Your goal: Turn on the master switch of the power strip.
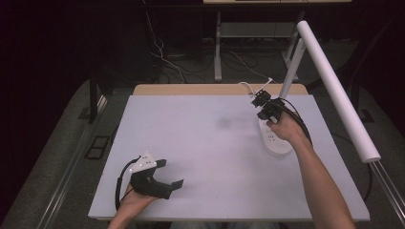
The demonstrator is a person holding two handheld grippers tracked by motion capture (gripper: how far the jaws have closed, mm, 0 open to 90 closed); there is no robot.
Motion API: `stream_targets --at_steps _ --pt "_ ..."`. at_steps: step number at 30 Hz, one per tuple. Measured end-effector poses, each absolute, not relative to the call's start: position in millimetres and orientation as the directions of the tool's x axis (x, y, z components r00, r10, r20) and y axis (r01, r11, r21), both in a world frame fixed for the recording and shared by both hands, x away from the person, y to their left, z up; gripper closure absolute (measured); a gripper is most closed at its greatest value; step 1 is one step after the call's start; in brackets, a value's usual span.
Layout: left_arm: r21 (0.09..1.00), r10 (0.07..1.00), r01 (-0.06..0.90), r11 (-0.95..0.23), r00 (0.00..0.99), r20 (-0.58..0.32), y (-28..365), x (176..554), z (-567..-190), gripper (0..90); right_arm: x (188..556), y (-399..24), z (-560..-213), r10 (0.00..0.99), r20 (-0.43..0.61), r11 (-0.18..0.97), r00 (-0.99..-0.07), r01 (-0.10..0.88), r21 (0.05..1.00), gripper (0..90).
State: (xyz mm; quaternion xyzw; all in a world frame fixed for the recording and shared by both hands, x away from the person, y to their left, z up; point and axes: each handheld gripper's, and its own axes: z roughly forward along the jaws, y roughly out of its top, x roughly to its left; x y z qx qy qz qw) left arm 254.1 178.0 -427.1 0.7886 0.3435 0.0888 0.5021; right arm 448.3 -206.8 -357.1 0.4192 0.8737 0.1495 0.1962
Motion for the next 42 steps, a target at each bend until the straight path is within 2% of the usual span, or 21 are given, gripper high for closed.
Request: stream_targets --at_steps 23,42 --pt "0.85 0.63 0.452 -0.271 0.751 -0.198 179 255 -427 0.0 459 -204 -377 0.787 -0.271 0.617 -0.555 0.695 0.37 89.2" --pt "0.847 0.628 0.452 -0.278 0.753 -0.196 178 255 -428 0.0 462 -216 -396 0.809 -0.264 0.587 -0.525 0.732 0.345 89.2"
